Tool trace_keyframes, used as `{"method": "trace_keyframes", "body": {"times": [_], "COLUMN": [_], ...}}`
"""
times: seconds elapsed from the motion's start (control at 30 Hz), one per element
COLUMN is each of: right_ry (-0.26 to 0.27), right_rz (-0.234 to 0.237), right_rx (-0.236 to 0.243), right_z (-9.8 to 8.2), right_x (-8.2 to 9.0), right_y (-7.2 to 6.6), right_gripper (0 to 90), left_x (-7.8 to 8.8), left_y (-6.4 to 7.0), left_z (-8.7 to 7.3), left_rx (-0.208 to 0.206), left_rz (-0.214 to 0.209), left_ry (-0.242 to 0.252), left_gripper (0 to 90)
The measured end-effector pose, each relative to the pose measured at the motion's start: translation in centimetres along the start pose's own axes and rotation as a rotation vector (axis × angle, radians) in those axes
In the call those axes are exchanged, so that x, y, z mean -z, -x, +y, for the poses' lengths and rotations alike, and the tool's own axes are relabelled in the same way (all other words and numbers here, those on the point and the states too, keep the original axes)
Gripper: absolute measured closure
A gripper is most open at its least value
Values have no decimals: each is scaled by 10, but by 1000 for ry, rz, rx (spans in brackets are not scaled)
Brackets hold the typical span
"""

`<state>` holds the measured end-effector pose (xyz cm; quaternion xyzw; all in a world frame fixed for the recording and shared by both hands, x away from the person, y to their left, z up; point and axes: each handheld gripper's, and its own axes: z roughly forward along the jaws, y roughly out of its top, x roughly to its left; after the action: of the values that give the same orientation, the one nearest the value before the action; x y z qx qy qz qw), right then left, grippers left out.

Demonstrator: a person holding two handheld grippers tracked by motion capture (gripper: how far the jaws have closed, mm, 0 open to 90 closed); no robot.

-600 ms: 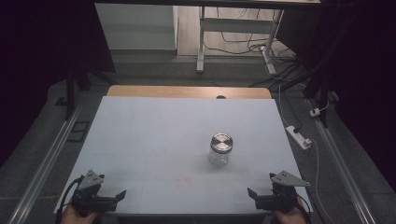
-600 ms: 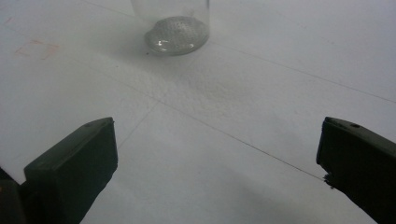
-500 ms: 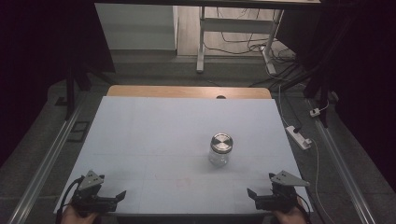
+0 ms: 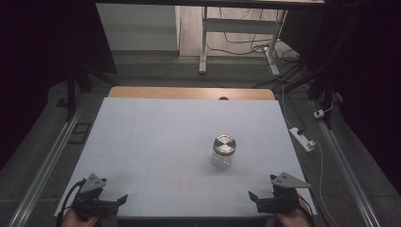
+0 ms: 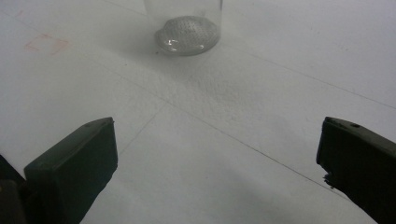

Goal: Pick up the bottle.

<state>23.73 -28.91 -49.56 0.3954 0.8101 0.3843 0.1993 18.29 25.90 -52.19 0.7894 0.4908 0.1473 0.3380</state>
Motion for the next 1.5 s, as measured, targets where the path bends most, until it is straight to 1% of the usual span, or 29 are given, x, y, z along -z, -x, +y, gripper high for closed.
{"method": "trace_keyframes", "body": {"times": [0.03,0.07,0.13,0.27,0.3,0.33,0.47,0.5,0.57,0.63,0.7,0.8,0.83,0.97,1.0,1.03,1.07,1.13,1.17,1.2,1.27,1.37,1.5], "right_ry": [0,-10,-12,-13,-12,-7,32,32,48,50,54,51,55,57,57,55,55,49,47,47,45,42,37], "right_rz": [0,-11,-16,-3,6,25,66,66,91,96,113,127,141,153,166,179,179,180,181,181,172,169,174], "right_rx": [0,7,4,-4,-1,10,32,32,39,40,51,44,32,20,10,15,15,31,47,47,73,77,60], "right_z": [0,0,1,1,1,2,7,7,11,11,13,14,14,17,18,21,21,23,24,24,26,27,30], "right_x": [0,-1,-1,-1,-1,-1,-2,-2,-3,-4,-6,-8,-10,-13,-15,-19,-19,-22,-25,-25,-28,-31,-37], "right_y": [0,-1,-1,0,0,0,-5,-5,-8,-9,-10,-9,-8,-9,-10,-12,-12,-15,-17,-17,-17,-16,-15], "right_gripper": [0,0,0,0,0,0,0,0,0,0,0,0,0,0,0,0,0,0,0,0,0,0,0], "left_x": [0,0,0,0,0,-1,-1,-1,0,0,0,-1,-1,-1,-1,-1,-1,-1,-1,-1,-1,-2,-2], "left_y": [0,0,0,0,0,-1,-1,-1,-1,-2,-1,-1,-1,-2,-2,-2,-2,-2,-2,-2,-2,-2,-2], "left_z": [0,0,0,0,0,0,0,0,0,0,0,0,0,0,0,0,0,0,0,0,0,0,1], "left_rx": [-1,-2,-2,3,3,4,10,10,12,13,12,11,11,15,16,17,19,21,21,21,20,17,17], "left_rz": [2,1,-1,-3,-3,-4,-6,-6,-9,-11,-11,-11,-11,-15,-15,-15,-15,-17,-18,-17,-20,-21,-24], "left_ry": [0,-1,-2,-3,-3,-4,-7,-7,-5,-5,-6,-11,-11,-15,-15,-14,-13,-14,-14,-14,-15,-17,-19], "left_gripper": [26,26,27,27,27,29,29,29,29,29,29,29,29,29,29,29,29,29,29,29,29,29,29]}}
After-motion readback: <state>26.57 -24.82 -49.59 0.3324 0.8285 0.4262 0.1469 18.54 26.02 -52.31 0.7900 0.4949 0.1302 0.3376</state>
